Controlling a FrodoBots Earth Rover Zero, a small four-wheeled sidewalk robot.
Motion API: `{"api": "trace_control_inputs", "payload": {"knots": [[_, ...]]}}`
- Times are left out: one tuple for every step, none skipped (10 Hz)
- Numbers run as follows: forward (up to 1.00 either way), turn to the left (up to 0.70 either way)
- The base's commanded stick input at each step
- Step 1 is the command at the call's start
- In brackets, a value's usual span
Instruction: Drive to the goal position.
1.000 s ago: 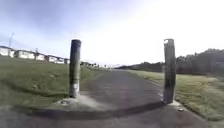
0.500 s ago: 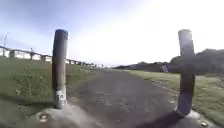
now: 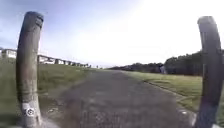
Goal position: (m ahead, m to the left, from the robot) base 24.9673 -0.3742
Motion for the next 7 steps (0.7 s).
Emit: {"api": "trace_control_inputs", "payload": {"knots": [[1.00,0.00],[1.00,0.00],[1.00,0.00],[1.00,0.00],[1.00,0.00],[1.00,0.00],[1.00,0.00]]}}
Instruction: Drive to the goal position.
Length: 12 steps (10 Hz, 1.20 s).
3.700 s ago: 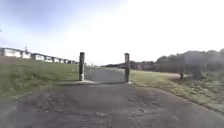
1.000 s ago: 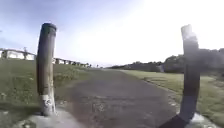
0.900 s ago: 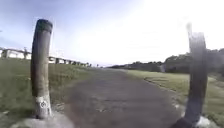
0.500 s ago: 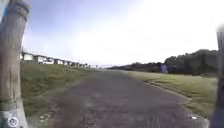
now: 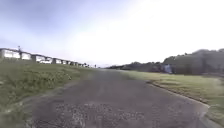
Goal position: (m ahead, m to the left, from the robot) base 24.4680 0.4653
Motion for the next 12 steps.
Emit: {"api": "trace_control_inputs", "payload": {"knots": [[1.00,0.00],[1.00,0.00],[1.00,0.00],[1.00,0.00],[1.00,0.00],[1.00,0.00],[1.00,0.00],[1.00,0.00],[1.00,0.00],[1.00,0.00],[1.00,0.00],[1.00,0.00]]}}
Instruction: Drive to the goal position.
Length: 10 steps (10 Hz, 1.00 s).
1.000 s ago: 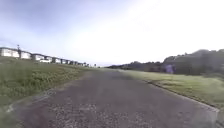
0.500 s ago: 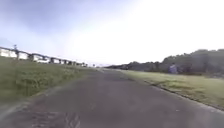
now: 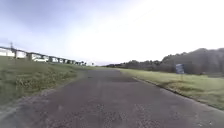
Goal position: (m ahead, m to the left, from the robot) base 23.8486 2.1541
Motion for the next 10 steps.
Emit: {"api": "trace_control_inputs", "payload": {"knots": [[1.00,0.00],[1.00,0.00],[1.00,0.00],[1.00,0.00],[1.00,0.00],[1.00,0.00],[1.00,0.00],[1.00,0.00],[1.00,0.00],[1.00,0.00]]}}
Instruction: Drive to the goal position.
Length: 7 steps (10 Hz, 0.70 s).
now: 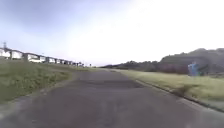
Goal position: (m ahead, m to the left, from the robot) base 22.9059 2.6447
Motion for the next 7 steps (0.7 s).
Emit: {"api": "trace_control_inputs", "payload": {"knots": [[1.00,0.00],[1.00,0.00],[1.00,0.00],[1.00,0.00],[1.00,0.00],[1.00,0.00],[1.00,0.00]]}}
